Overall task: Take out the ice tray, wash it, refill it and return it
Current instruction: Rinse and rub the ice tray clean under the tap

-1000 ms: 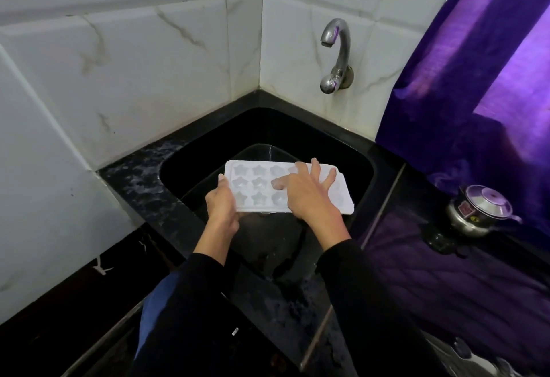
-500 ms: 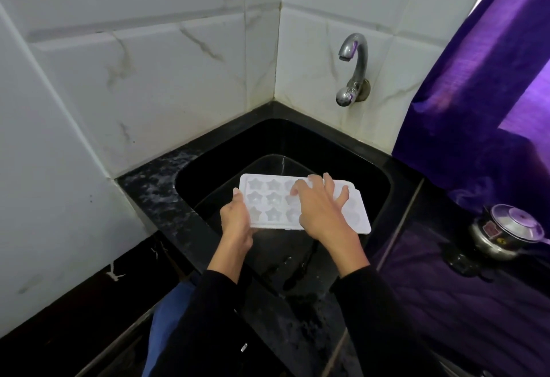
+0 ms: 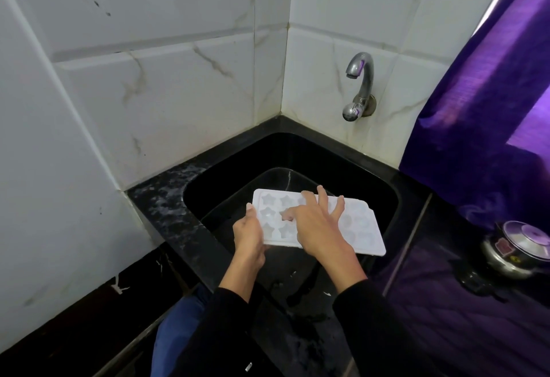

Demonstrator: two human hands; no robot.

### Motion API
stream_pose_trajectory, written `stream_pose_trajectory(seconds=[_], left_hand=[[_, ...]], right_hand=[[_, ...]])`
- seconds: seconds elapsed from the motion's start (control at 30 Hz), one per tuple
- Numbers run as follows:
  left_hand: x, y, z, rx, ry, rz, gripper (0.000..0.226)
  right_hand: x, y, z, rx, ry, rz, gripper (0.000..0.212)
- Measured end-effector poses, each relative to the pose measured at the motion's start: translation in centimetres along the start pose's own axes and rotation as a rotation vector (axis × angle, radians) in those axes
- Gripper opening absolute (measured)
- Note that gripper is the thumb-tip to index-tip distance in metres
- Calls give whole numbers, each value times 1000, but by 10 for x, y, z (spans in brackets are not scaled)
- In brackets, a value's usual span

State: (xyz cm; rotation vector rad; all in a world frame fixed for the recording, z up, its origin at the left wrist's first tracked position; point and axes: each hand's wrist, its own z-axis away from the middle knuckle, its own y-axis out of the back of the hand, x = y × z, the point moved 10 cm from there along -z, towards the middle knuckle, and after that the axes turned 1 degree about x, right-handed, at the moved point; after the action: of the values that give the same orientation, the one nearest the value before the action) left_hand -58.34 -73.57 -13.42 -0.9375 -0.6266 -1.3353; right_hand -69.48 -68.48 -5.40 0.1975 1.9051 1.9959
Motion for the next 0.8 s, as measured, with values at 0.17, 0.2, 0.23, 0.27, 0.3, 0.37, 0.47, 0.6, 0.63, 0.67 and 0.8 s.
stream_pose_trajectory(seconds=[0.17, 0.2, 0.23, 0.27, 0.3, 0.37, 0.47, 0.6, 0.63, 0.67, 0.8], left_hand=[[-1, -3, 3, -11, 5, -12, 38], [-1, -3, 3, -10, 5, -10, 38], [-1, -2, 3, -10, 4, -7, 38], [-1, -2, 3, -10, 3, -3, 39], [-1, -2, 3, -12, 3, 0, 38], [0, -3, 3, -19, 1, 5, 38], [1, -4, 1, -27, -3, 6, 38], [3, -2, -1, -14, -3, 6, 37], [3, -2, -2, -14, -4, 10, 37], [4, -2, -3, -13, -6, 14, 37], [4, -4, -5, -14, -16, 25, 36]], right_hand=[[-2, 4, -1, 15, -18, 27, 52], [-2, 3, -1, 11, -14, 30, 52], [-2, 3, -1, 6, -11, 29, 53], [-2, 3, -1, 1, -9, 29, 53], [-2, 3, -2, -2, -8, 31, 53], [-2, 4, -2, -4, -7, 36, 53], [-4, 6, -3, 3, -3, 44, 54], [-7, 6, -4, 0, 12, 34, 52], [-7, 7, -5, -1, 11, 26, 52], [-6, 7, -6, 0, 9, 17, 51], [-3, 10, -10, 6, -4, 14, 48]])
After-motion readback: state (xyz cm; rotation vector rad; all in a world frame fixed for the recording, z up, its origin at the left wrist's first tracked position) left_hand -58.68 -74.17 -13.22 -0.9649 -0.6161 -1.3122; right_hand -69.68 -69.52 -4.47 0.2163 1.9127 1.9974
